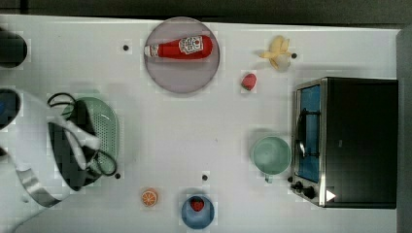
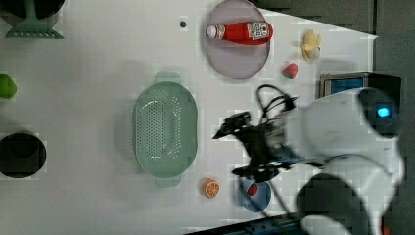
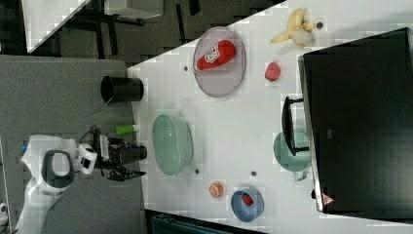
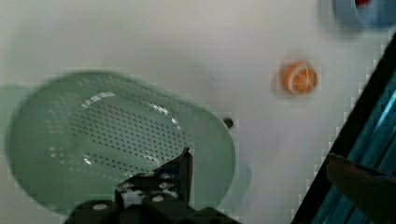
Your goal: Drag strainer left to right.
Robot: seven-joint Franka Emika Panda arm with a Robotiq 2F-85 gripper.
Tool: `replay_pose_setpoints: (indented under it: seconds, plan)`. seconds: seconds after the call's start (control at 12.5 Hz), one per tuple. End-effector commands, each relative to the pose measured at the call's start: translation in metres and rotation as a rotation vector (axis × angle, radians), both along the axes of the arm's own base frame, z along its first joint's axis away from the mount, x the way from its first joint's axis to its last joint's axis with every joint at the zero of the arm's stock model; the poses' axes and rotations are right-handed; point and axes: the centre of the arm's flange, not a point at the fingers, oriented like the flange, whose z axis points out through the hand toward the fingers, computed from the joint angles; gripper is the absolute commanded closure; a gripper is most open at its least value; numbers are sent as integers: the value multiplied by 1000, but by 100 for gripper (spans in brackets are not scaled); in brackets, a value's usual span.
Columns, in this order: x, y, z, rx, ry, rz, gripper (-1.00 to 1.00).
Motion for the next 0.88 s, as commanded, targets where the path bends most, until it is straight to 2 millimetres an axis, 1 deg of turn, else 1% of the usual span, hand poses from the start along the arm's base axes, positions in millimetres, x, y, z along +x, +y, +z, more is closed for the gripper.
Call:
replay_pose_setpoints:
  seconds: [0.08,0.32,0.48,0.64,0.88]
  plan:
    - [4,16,-5,-6,-102,-282,-100]
    - [4,15,-77,41,-118,-286,-100]
    - [0,12,-117,84,-138,-300,-100]
    - [-3,6,-149,117,-143,-328,-100]
    - [1,-4,-184,131,-147,-359,-100]
